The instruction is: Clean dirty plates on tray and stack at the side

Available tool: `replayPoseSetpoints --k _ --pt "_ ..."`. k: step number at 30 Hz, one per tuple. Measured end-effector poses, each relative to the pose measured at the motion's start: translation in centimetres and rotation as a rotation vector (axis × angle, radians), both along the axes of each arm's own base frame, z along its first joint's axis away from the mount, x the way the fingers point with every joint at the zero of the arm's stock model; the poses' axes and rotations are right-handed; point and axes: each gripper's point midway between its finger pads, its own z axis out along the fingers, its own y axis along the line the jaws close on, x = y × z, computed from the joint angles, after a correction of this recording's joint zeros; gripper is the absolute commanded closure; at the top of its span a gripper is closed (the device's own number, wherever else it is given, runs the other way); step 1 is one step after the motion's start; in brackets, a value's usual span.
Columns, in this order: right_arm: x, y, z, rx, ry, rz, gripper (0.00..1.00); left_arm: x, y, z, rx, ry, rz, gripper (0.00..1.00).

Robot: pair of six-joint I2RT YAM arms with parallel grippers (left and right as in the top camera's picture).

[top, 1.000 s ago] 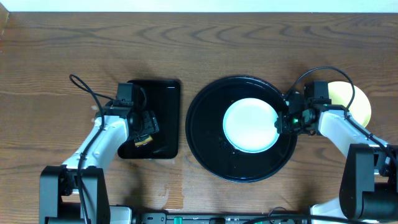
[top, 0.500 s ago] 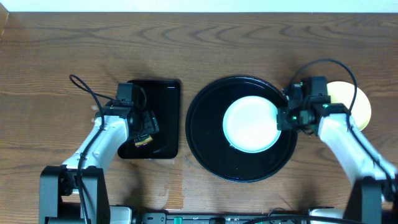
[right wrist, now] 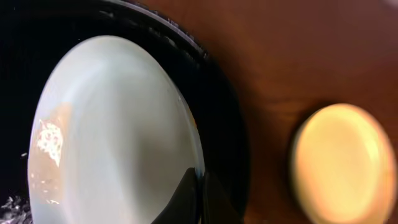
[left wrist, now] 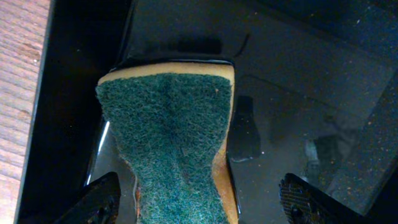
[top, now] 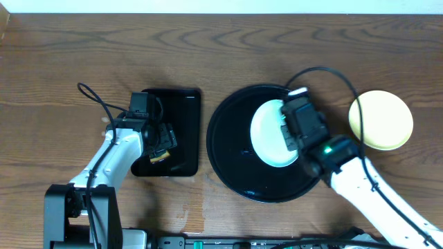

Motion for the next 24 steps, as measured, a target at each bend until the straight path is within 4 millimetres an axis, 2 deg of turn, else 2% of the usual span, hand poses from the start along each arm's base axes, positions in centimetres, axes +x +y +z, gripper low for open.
replayPoseSetpoints --k 7,11,15,17,19,24 --pt "-0.1 2.7 3.0 -0.13 -0.175 0.061 0.99 0.0 0.0 0.0 0.0 0.0 0.0 0.18" --pt "0.0 3.6 4.5 -0.181 -0.249 0.085 0.99 0.0 0.0 0.0 0.0 0.0 0.0 0.18" --pt "0.0 4.0 5.1 -0.205 -0.278 0.096 0.99 0.0 0.0 0.0 0.0 0.0 0.0 0.18" --pt "-0.1 3.5 4.7 -0.207 -0.255 0.086 0.99 0.0 0.0 0.0 0.0 0.0 0.0 0.18" --pt "-0.3 2.3 3.5 -0.18 -0.187 0.059 0.99 0.0 0.0 0.0 0.0 0.0 0.0 0.17" --pt "0.2 -3.4 -0.9 0.018 0.047 -0.137 0.85 0.0 0.0 0.0 -0.001 0.0 0.0 0.18"
